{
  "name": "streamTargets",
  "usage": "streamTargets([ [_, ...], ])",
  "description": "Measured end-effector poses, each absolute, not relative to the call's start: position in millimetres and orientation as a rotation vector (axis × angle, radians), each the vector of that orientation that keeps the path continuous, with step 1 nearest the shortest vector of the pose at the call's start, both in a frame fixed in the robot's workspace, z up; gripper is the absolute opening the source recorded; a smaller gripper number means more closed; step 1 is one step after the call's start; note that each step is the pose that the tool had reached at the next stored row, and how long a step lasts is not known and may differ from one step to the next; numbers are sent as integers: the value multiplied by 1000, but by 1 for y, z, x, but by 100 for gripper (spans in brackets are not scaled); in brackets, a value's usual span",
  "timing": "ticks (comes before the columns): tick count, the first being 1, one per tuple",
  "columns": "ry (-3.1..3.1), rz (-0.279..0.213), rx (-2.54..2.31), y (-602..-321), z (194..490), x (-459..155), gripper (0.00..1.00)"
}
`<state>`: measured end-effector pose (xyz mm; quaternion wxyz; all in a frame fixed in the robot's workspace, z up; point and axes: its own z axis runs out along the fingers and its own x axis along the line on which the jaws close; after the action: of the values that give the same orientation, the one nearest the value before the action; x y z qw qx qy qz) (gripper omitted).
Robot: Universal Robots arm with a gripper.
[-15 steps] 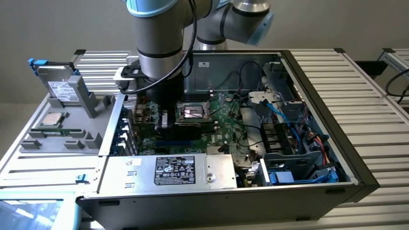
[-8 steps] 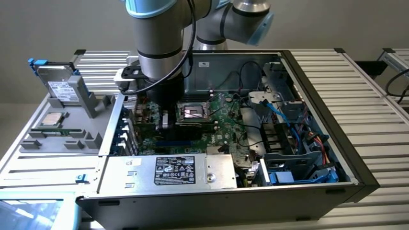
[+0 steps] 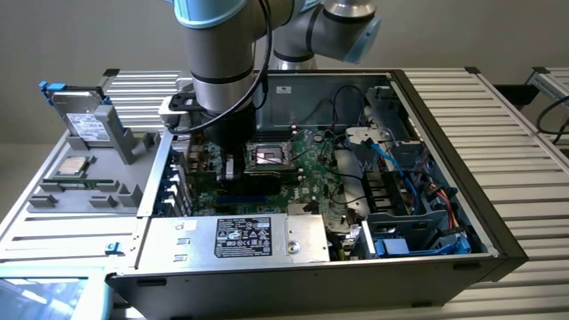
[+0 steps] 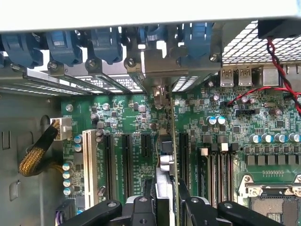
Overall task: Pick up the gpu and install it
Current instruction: 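Insert the gpu into the slot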
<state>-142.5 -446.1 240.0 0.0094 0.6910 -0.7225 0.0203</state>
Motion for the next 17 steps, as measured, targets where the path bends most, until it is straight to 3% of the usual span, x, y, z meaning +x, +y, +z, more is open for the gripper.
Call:
streamTargets([
  [17, -2264, 64, 2167, -448, 241, -144, 29],
])
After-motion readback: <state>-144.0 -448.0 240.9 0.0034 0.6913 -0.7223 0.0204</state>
